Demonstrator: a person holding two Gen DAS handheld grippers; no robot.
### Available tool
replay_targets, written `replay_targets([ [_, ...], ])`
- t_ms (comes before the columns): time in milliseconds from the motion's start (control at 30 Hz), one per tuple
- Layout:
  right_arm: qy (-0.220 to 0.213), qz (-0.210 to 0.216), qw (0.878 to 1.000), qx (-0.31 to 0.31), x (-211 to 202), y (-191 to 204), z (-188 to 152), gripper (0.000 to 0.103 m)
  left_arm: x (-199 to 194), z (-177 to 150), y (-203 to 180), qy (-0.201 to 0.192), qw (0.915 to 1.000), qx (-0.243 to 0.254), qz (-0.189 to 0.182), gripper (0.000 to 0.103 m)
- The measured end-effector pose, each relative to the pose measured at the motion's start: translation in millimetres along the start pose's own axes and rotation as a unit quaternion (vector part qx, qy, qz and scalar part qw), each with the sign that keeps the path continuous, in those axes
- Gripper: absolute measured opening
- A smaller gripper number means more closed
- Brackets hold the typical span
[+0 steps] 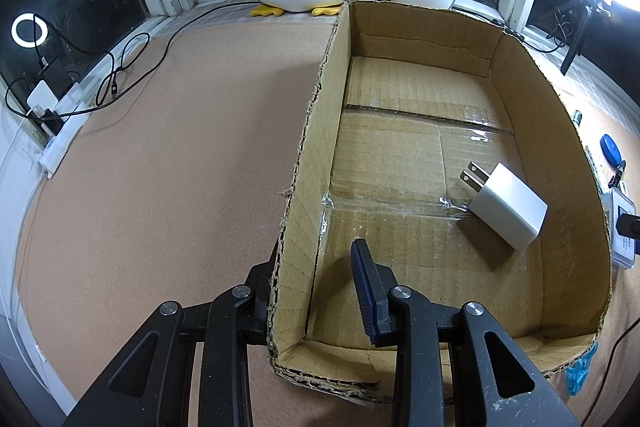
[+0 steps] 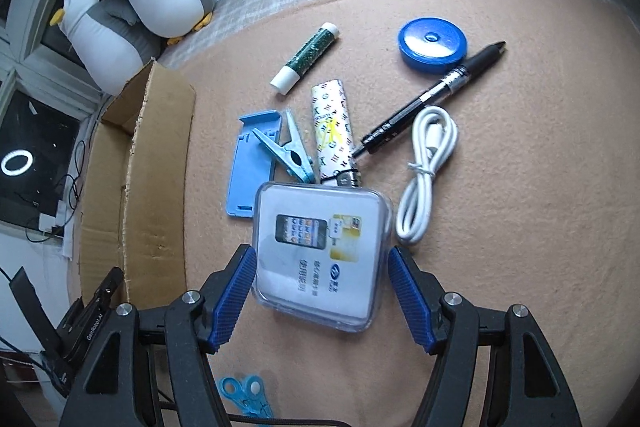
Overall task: Organize rigid objects
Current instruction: 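Reach the right tool to the clear boxed card reader and grasp it, then lift the card reader with the right tool and release it into the box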
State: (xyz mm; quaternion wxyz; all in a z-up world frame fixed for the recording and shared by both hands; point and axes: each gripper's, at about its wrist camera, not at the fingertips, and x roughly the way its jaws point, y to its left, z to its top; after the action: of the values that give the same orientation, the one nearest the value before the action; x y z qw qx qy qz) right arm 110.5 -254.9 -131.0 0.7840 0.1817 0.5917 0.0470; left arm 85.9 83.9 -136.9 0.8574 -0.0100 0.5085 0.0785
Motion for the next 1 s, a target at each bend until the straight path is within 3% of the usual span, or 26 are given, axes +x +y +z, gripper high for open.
replay_targets([
  [467,0.01,-0.1,0.99,-0.101,17,45,7,0.072,0,1,0,-0.001,1.0,0.001,-0.001,0.033],
  [800,0.023,-0.134,0.981,-0.137,30,58,8,0.073,0,2,0,-0.001,1.0,0.001,-0.001,0.033],
  [1000,0.024,-0.128,0.981,-0.143,28,58,9,0.071,0,2,0,-0.002,1.0,0.001,-0.001,0.033],
])
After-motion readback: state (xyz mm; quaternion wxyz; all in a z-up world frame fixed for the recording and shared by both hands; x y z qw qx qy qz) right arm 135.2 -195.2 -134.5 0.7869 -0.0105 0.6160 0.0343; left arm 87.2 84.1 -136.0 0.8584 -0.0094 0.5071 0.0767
